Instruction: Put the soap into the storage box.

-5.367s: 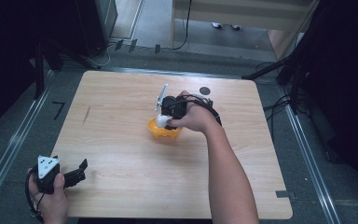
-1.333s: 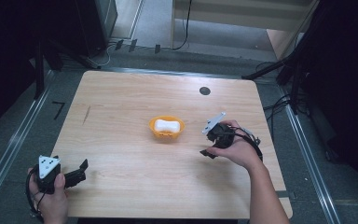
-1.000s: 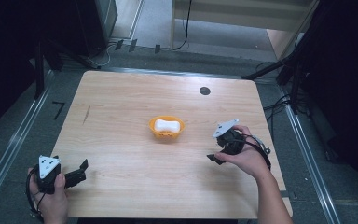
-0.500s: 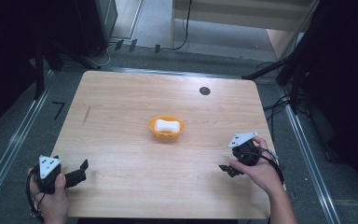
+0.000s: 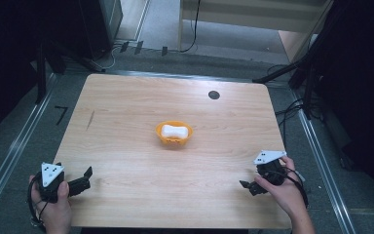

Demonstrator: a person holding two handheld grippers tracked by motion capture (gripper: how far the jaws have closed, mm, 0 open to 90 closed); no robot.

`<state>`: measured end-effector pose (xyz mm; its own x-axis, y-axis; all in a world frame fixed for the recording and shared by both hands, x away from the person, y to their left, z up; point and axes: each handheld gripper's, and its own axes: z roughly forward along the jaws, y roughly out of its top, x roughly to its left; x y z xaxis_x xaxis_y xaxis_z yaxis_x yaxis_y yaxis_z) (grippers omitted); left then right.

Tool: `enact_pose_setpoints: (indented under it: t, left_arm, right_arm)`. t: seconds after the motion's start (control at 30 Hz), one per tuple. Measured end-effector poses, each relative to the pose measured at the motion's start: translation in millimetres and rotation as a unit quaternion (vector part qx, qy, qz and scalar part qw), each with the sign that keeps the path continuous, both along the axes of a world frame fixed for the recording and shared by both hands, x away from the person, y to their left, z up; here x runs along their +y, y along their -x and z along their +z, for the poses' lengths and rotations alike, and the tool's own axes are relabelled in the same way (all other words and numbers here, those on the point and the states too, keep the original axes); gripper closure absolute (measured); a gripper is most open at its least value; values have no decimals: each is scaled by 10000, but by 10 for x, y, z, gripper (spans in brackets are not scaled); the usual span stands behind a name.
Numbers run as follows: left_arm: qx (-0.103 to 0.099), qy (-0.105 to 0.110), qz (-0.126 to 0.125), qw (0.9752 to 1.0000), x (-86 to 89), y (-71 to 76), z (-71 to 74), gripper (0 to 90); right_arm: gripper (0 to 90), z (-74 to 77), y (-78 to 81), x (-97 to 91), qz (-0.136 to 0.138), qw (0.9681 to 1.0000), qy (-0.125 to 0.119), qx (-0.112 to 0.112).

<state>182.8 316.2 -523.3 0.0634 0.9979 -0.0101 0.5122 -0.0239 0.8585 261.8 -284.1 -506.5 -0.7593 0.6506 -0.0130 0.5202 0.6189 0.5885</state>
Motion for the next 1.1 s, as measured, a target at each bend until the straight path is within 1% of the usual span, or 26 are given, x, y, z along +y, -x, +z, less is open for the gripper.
enact_pose_setpoints:
  t: [0.1, 0.37, 0.43, 0.67, 0.73, 0.83, 0.93, 1.0, 1.1]
  left_arm:
    - [-2, -2, -1, 10000, 0, 0, 0, 0]
    - [-1, -13, -9, 10000, -1, 1, 1, 0]
    - [-5, 12, -11, 10000, 1, 2, 0, 0]
    - [12, 49, -21, 10000, 10, 1, 0, 0]
    - [16, 50, -22, 10000, 11, 2, 1, 0]
    - [21, 12, -28, 10000, 3, 3, 2, 0]
    - [11, -1, -30, 10000, -5, 2, 1, 0]
    - [12, -5, -31, 10000, -6, 2, 1, 0]
    - [22, -18, -31, 10000, -8, 2, 1, 0]
  right_arm:
    - [4, -33, 66, -80, -93, 9999, -54, -43]
    - [3, -142, 243, -279, -373, 9991, -201, -41]
    - [2, -156, 281, -329, -421, 9988, -216, -99]
    - [0, -206, 396, -488, -670, 9968, -398, -186]
    - [0, -222, 441, -541, -782, 9955, -473, -240]
    - [0, -245, 504, -621, -964, 9928, -612, -356]
    - [0, -284, 567, -709, -1205, 9888, -732, -489]
    - [0, -316, 609, -763, -1297, 9869, -825, -482]
    - [0, -363, 665, -816, -1384, 9853, -882, -469]
